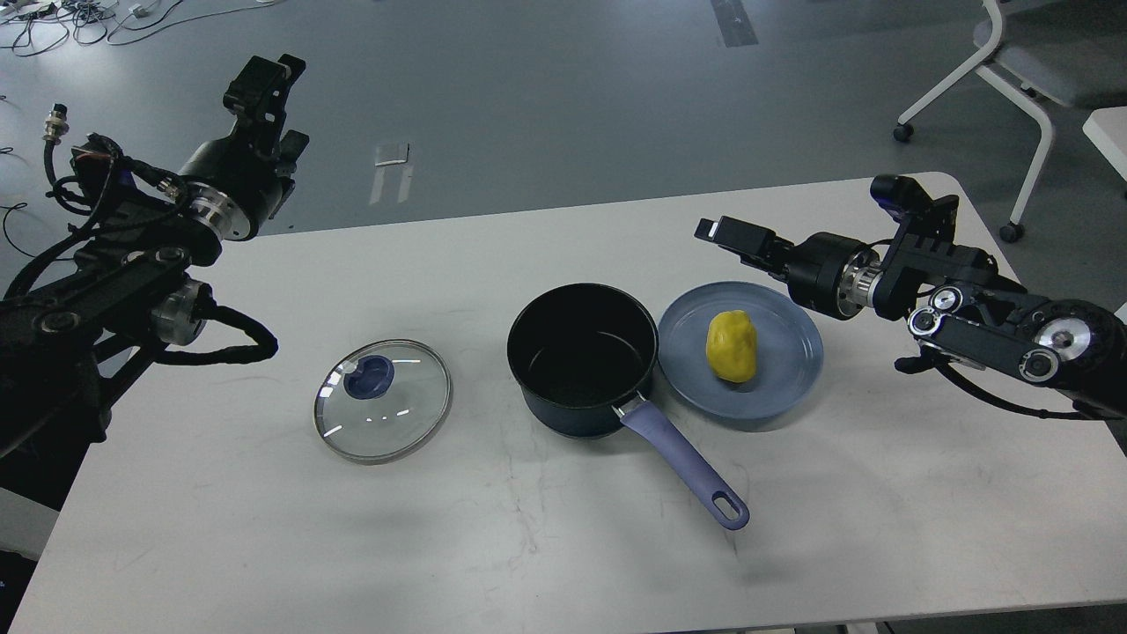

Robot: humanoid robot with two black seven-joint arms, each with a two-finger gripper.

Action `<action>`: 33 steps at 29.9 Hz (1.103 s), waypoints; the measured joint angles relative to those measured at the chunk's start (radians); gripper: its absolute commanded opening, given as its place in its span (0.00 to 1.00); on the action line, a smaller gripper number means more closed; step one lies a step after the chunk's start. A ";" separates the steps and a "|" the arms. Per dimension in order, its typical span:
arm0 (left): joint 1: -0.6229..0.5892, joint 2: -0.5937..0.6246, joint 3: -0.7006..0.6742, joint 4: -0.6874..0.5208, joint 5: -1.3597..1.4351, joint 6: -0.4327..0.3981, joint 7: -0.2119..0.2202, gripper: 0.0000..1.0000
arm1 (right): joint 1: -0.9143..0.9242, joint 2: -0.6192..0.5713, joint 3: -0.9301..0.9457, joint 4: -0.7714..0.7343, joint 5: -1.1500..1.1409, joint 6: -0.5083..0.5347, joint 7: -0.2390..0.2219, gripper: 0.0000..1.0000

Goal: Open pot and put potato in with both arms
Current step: 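Move the right gripper down to the yellow potato on the plate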

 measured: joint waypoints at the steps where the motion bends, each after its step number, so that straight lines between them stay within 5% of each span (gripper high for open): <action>1: 0.000 -0.003 -0.011 0.000 -0.010 -0.004 0.013 0.98 | 0.012 -0.001 -0.036 0.003 -0.041 0.000 0.000 0.94; 15: 0.047 -0.005 -0.015 -0.002 -0.015 -0.006 0.011 0.98 | 0.197 0.024 -0.382 0.002 -0.150 0.009 -0.024 0.94; 33: 0.082 -0.023 -0.013 -0.003 0.060 -0.003 -0.023 0.98 | 0.205 -0.025 -0.434 0.042 -0.152 0.027 -0.057 0.95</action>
